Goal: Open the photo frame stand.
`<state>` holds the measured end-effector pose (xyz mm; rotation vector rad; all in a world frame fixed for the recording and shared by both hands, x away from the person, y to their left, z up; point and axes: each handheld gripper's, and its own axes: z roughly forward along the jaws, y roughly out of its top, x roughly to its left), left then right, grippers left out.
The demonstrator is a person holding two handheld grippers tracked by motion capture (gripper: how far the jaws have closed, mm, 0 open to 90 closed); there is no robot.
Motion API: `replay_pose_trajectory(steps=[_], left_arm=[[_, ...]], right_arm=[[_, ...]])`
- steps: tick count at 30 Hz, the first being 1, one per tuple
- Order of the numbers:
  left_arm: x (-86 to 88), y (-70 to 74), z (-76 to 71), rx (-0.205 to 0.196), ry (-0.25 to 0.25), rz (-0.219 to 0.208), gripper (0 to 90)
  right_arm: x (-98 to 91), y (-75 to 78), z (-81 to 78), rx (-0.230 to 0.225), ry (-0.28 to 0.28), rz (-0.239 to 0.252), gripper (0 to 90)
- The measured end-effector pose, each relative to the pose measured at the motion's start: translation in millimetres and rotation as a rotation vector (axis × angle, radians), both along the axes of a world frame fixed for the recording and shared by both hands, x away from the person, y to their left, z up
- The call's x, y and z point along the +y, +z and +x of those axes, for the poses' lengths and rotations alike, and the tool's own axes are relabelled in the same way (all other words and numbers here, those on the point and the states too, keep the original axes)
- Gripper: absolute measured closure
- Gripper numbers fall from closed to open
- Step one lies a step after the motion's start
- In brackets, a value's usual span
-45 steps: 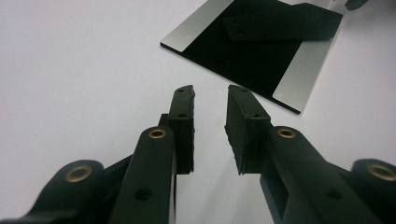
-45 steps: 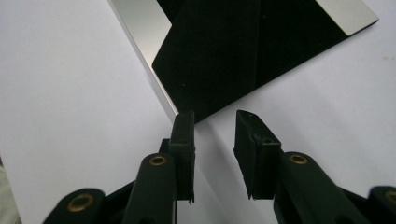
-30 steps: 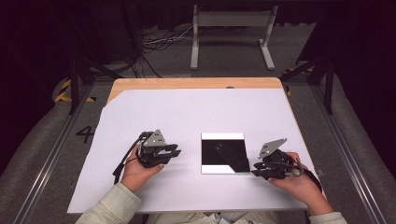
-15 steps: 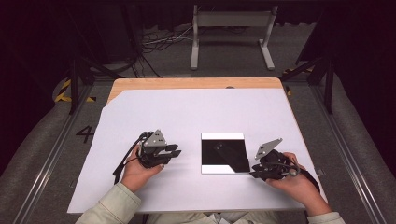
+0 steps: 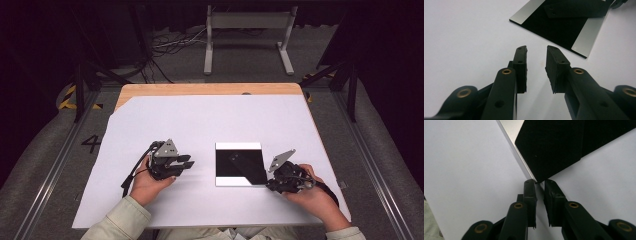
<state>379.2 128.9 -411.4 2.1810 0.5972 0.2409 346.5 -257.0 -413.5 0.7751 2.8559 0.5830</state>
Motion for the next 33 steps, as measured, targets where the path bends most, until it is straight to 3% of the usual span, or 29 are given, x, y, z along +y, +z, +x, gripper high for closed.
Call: replay_pose_trajectory(steps=[5, 17, 25, 33], left_arm=[[0.1, 0.0, 0.0, 0.000, 0.000, -0.001, 71.2], [-0.3, -0.6, 0.1, 0.002, 0.002, -0.004, 71.2], [-0.8, -1.1, 0.4, 0.002, -0.001, 0.000, 71.0], [-1.5, -1.6, 0.4, 0.006, -0.001, 0.003, 70.9]], right_arm=[[-1.2, 2.1, -0.8, -0.015, 0.001, 0.002, 85.5], [-6.2, 12.3, -3.1, -0.036, -0.003, 0.055, 86.1], [-9.6, 25.0, -5.6, -0.077, -0.009, 0.121, 90.0], [-10.4, 31.8, -6.6, -0.101, -0.016, 0.157, 90.0]])
